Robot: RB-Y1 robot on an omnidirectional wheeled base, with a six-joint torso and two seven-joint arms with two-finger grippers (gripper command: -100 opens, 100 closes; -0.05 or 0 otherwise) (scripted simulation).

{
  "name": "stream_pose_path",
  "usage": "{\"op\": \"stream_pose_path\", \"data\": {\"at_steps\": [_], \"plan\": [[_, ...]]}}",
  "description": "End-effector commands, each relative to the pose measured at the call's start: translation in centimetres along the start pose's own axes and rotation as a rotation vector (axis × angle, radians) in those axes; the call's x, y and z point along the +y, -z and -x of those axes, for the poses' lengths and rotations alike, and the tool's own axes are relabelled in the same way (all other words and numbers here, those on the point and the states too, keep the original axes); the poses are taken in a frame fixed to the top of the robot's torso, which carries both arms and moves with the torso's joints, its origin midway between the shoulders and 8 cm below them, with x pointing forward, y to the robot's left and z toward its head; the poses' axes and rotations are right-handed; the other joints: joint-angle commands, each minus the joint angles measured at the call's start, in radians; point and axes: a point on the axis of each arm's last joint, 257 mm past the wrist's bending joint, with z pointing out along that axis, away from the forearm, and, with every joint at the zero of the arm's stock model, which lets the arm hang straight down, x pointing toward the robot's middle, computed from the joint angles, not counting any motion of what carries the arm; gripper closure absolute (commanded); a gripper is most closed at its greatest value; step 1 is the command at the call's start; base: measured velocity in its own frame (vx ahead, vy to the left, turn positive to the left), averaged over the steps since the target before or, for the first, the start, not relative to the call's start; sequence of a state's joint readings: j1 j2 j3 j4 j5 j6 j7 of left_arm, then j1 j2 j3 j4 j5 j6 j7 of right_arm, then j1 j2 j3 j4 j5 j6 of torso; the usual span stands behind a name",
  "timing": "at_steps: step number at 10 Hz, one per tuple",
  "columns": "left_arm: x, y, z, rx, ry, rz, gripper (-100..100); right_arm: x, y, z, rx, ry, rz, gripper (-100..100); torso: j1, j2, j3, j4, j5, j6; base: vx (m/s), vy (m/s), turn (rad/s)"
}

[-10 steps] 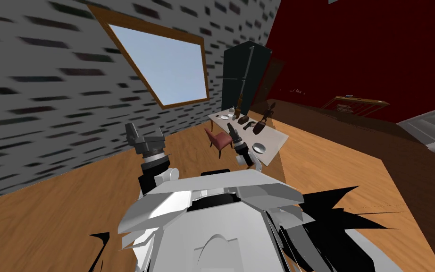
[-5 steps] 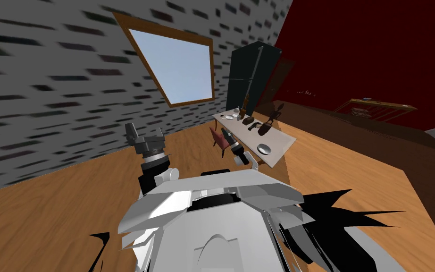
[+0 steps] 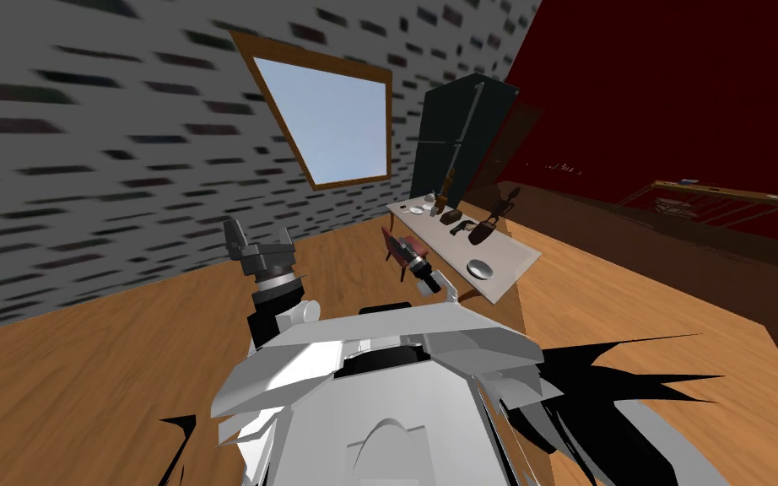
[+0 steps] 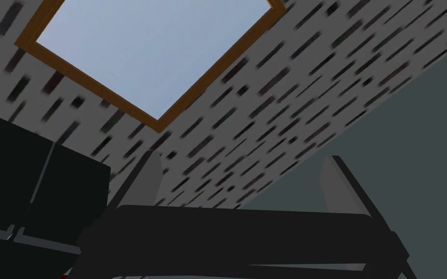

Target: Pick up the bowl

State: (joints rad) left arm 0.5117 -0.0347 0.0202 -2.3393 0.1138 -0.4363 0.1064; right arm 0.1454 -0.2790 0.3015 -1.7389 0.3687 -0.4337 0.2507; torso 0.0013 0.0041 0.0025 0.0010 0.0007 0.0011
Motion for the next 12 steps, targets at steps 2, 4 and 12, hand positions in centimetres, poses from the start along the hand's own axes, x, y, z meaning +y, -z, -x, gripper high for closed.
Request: {"op": "stream_pose_path", "data": {"at_steps": [2, 4, 12], "plan": [[0.0, 0.0, 0.0, 0.000, 0.000, 0.000, 0, -1.6, 0.5, -3.4, 0.084, 0.052, -0.022, -100, 0.001, 0.001, 0.000, 0.000, 0.000, -0.001, -0.033, 0.055, 0.116], [0.0, 0.0, 0.0, 0.000, 0.000, 0.000, 0, -2.8, 1.0, -5.6, 0.153, 0.103, -0.030, -100, -0.001, 0.000, 0.000, 0.000, 0.000, 0.000, -0.016, 0.032, 0.118], [0.0, 0.0, 0.0, 0.000, 0.000, 0.000, 0, -9.9, 6.6, -13.5, 0.450, 0.328, -0.078, -100, -0.003, 0.000, 0.000, 0.000, -0.001, 0.000, -0.011, 0.016, 0.090]]}}
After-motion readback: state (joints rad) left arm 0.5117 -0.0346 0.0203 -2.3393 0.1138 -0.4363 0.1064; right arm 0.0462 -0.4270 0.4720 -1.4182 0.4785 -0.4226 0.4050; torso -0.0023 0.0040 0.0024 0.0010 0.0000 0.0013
